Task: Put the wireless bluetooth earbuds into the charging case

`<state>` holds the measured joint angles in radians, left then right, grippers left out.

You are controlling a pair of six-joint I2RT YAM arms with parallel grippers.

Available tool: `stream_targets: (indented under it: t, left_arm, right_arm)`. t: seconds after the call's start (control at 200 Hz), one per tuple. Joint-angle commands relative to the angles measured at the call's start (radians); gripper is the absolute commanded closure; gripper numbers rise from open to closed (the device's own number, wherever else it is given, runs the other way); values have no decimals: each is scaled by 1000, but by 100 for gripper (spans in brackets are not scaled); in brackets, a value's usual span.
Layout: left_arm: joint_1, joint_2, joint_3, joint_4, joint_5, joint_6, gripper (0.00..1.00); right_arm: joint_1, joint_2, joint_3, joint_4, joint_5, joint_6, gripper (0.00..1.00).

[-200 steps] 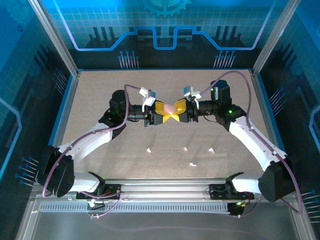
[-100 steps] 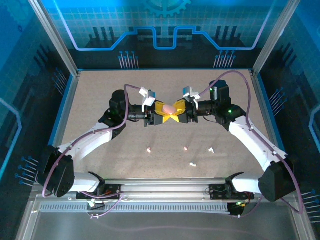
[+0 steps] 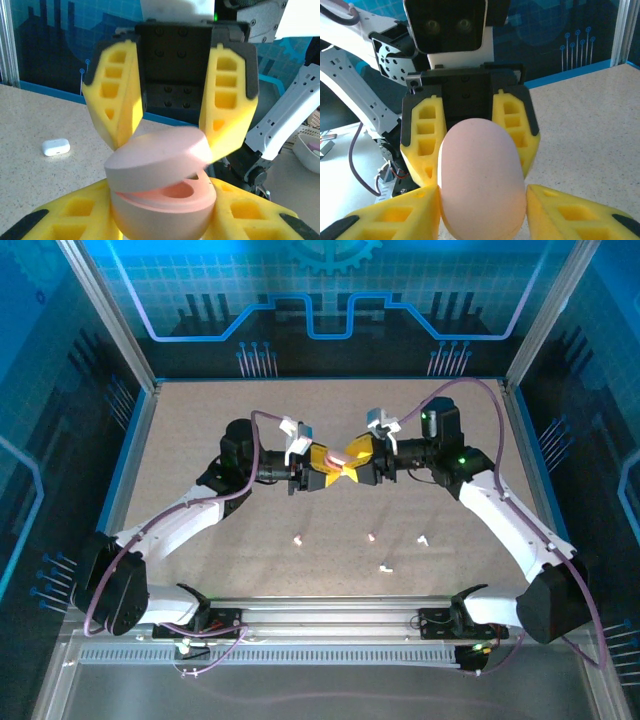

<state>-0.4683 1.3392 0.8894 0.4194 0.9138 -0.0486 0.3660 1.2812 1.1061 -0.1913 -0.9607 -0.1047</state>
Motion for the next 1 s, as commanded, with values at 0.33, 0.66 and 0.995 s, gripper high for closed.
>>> stream_targets:
  t: [0.33,0.66,0.995]
  left_arm:
    - [-9,-16,5,15,29,5,67]
    - [-18,-5,0,40,30,-5,63]
    - [-23,12,-12,96,19,-27,63]
  right_arm:
    - [12,-8,33,29,117,-2,60]
    - [25,10,81,-21,85,-55,75]
    - [27,28,129,-116,70,-122,84]
